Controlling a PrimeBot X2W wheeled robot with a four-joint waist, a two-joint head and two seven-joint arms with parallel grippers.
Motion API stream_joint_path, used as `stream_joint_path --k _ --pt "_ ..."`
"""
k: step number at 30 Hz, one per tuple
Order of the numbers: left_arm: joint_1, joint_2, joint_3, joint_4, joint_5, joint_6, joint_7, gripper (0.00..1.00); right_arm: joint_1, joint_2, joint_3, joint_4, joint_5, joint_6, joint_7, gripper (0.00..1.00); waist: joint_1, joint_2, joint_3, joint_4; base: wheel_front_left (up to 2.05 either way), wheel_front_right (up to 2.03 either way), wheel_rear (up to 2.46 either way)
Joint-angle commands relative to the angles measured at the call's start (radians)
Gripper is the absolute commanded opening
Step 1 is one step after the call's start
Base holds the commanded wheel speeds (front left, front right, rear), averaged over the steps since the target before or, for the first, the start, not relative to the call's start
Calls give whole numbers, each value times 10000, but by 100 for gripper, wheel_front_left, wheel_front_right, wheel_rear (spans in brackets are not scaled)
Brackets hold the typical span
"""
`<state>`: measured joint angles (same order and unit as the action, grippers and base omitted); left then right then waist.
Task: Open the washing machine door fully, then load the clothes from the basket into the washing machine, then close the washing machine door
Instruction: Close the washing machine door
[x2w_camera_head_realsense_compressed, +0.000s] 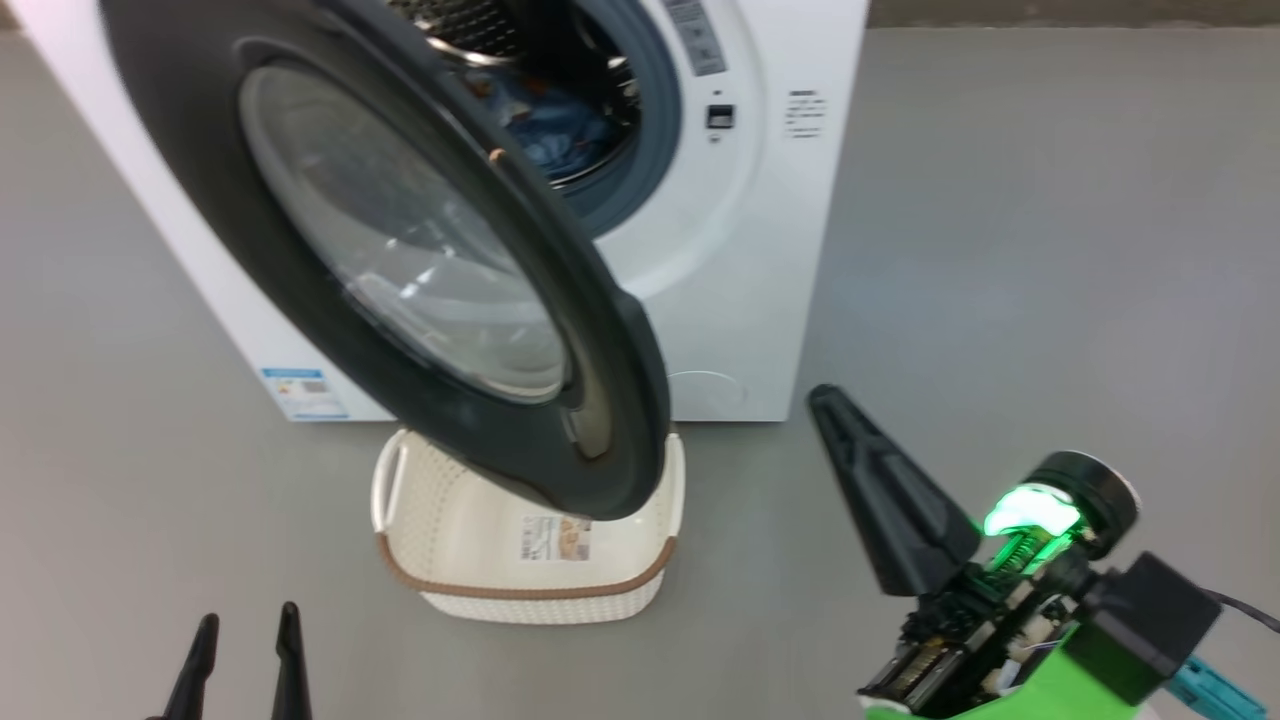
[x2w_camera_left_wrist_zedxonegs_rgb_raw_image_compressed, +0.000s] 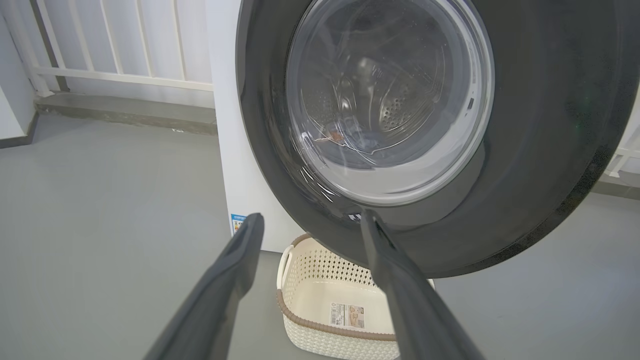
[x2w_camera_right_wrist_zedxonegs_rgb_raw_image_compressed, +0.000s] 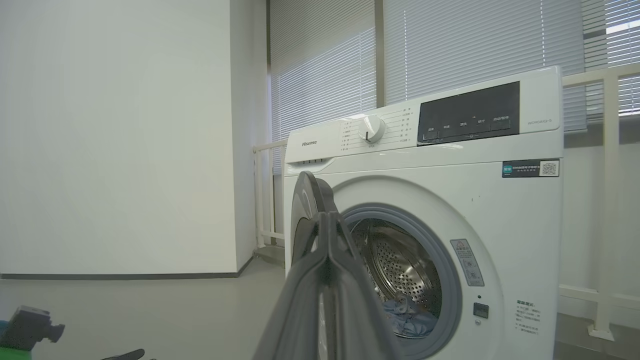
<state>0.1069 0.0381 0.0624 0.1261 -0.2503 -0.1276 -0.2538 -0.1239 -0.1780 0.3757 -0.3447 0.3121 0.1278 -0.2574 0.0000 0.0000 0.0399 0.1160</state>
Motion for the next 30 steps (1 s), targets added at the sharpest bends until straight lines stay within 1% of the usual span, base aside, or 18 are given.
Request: stream_joint_path --k 1,4,8,15,16,22,26,28,30 --pt "-463 122 234 -225 -101 -30 -80 100 -446 -79 394 -222 94 29 -44 0 0 0 155 503 0 0 0" --pt "-539 122 75 -235 -152 -30 -80 100 -666 -375 994 137 231 29 -44 0 0 0 268 911 0 0 0" --pt "-711 122 -182 -236 -236 -30 -80 100 -978 -734 1736 1034 521 29 -44 0 0 0 487 1414 0 0 0" --pt "-1098 122 -603 -376 -452 -30 -80 100 -1774 -982 2439 2586 1060 29 -44 0 0 0 1125 2139 0 0 0" --pt "-1098 122 -603 -376 -452 -30 -80 100 -1774 -982 2439 2586 1060 29 -44 0 0 0 1125 2139 0 0 0" --pt "-1554 122 -943 -546 -679 -30 -80 100 -2565 -965 2480 3656 1281 29 -44 0 0 0 1848 2614 0 0 0" --pt "-1850 122 -1153 -581 -925 -8 -80 100 -3096 -925 2563 4310 1352 29 -44 0 0 0 2312 2808 0 0 0" --pt "-1971 122 -1243 -563 -1000 -1 -80 100 -3351 -860 2522 4651 1399 29 -44 0 0 0 2497 2863 0 0 0" --pt "-2071 122 -1304 -554 -1069 8 -80 100 -3526 -709 2262 4961 1446 29 -44 0 0 0 2640 2896 0 0 0"
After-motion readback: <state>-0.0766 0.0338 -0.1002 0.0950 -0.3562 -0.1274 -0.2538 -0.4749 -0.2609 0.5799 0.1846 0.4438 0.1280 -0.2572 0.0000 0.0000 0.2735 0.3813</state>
